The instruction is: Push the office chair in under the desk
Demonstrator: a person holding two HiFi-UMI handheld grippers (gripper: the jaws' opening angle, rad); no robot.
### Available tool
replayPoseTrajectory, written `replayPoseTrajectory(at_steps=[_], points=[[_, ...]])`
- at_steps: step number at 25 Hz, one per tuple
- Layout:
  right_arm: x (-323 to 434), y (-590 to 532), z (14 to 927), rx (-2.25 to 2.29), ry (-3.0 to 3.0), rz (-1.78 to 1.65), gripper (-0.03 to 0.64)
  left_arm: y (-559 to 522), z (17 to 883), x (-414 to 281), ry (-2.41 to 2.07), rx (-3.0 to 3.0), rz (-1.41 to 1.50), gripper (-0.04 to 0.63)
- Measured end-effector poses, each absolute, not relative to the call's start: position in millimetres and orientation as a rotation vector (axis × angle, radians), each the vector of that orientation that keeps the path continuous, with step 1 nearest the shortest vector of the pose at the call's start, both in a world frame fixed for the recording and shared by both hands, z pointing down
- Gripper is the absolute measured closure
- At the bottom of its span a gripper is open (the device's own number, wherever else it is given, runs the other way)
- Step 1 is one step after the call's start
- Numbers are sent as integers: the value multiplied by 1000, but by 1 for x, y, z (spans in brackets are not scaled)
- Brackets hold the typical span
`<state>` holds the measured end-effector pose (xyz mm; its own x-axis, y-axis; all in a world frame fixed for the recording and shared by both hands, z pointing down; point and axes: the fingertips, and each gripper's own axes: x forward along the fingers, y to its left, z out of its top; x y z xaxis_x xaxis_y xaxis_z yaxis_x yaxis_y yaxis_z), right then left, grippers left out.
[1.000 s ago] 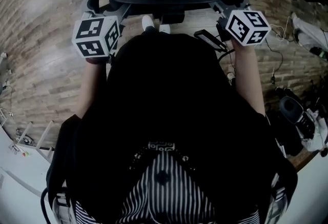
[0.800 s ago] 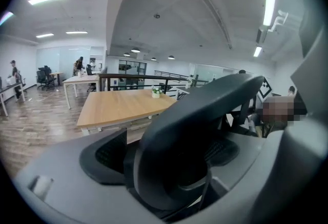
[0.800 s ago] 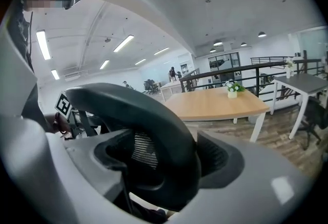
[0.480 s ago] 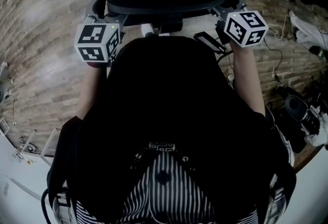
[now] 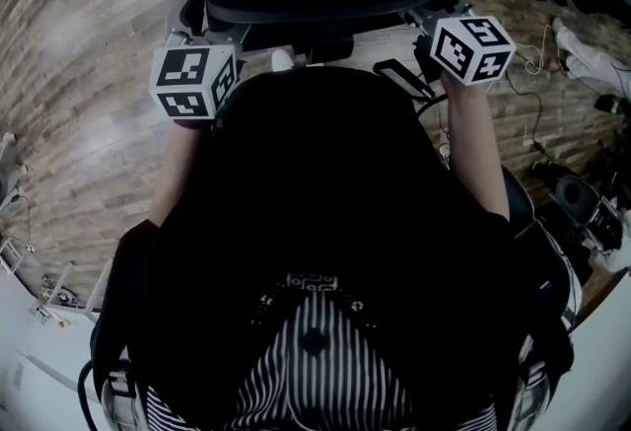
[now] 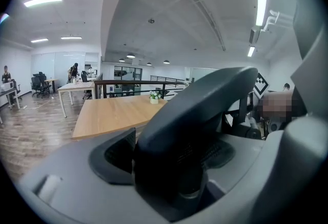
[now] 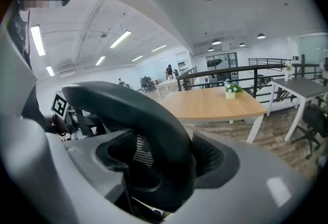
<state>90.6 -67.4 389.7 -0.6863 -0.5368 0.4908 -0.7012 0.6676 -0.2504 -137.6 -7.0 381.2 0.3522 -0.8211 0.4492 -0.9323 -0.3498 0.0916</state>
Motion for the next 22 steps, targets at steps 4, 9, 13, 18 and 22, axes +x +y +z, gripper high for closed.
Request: replayPoseTrajectory(at_steps=[4,9,13,18,22], points=[[72,-84,393,966,-2502,595,275,-25,385,-156,-1543,2335,504,247],[59,-87,382,970,-2497,547,293,-31,373,-171,-1545,2381,500,250],[41,-113,390,1000,-2487,555,296,-62,382,-190,-1541,2393,494,249],[34,-130,398,997,-2477,559,308,-84,388,-198,-1513,2394,503,249],[33,-142,398,1013,-2488,567,308,-96,387,-201,-1526,2378,447,241]])
